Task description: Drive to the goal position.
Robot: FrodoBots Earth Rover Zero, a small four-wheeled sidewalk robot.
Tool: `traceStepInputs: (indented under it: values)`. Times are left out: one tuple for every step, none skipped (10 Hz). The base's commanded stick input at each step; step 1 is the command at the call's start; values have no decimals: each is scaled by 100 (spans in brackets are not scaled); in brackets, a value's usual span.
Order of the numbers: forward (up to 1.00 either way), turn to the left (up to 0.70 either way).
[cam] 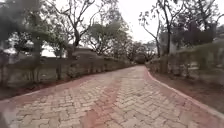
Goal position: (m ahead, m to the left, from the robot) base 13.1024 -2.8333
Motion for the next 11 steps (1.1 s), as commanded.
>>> traceStepInputs:
  values:
    - [70,-18]
    - [70,-25]
    - [70,-24]
    - [70,0]
    - [70,0]
    - [70,0]
    - [70,0]
    - [70,0]
    - [70,0]
    - [70,0]
    - [70,0]
